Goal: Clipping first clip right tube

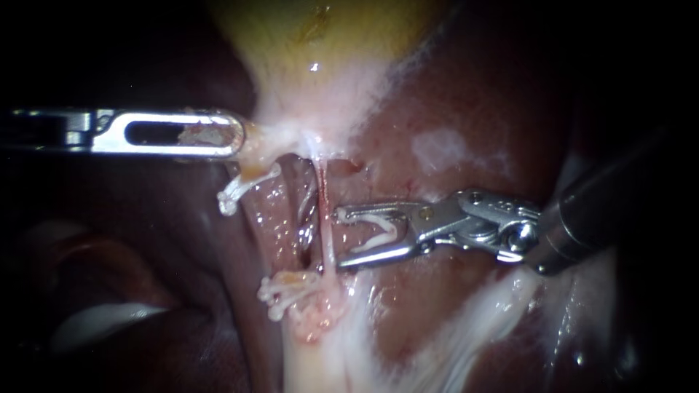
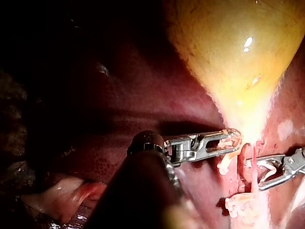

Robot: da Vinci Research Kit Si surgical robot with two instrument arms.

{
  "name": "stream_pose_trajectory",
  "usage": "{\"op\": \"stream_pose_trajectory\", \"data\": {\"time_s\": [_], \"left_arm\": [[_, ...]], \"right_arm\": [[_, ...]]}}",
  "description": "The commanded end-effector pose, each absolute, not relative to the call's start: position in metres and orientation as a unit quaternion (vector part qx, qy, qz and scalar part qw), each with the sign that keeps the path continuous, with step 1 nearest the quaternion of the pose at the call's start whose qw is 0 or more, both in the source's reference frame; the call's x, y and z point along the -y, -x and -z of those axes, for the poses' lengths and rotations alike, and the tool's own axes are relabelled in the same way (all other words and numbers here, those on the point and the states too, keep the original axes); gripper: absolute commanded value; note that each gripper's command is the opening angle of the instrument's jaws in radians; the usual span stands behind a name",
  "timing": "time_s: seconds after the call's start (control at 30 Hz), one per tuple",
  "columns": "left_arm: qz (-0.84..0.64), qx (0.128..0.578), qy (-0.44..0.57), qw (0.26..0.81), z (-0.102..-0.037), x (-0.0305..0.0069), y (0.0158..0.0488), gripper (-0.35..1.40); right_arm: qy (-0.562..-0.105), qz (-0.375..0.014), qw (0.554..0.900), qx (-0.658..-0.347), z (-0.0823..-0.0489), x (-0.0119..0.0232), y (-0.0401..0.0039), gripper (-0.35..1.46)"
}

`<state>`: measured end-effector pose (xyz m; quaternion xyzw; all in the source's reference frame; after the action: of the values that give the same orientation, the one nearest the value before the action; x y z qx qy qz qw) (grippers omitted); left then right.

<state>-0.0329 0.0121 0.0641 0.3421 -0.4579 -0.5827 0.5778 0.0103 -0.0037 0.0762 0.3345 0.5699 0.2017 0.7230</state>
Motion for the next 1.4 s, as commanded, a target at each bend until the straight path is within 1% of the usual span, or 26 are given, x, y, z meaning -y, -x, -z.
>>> {"op": "stream_pose_trajectory", "data": {"time_s": [0.03,0.47,0.73,0.93,1.2,1.4], "left_arm": [[0.583,0.458,-0.342,0.578,-0.0641,-0.0121,0.0329,-0.35],[0.583,0.458,-0.341,0.578,-0.064,-0.0121,0.033,-0.35],[0.583,0.458,-0.341,0.578,-0.064,-0.0121,0.033,-0.35],[0.583,0.458,-0.341,0.578,-0.064,-0.0121,0.0331,-0.35],[0.583,0.458,-0.341,0.578,-0.064,-0.0121,0.0331,-0.35],[0.584,0.458,-0.341,0.578,-0.064,-0.0121,0.0331,-0.35]], "right_arm": [[-0.336,-0.2,0.722,-0.571,-0.0762,0.0038,-0.0104,0.5],[-0.347,-0.206,0.707,-0.581,-0.0758,0.0042,-0.0116,0.5],[-0.364,-0.211,0.687,-0.593,-0.0752,0.0047,-0.0124,0.5],[-0.38,-0.209,0.667,-0.606,-0.0742,0.0053,-0.0133,0.5],[-0.407,-0.209,0.634,-0.624,-0.072,0.0055,-0.0135,0.5],[-0.431,-0.202,0.619,-0.625,-0.0707,0.0062,-0.0137,0.49]]}}
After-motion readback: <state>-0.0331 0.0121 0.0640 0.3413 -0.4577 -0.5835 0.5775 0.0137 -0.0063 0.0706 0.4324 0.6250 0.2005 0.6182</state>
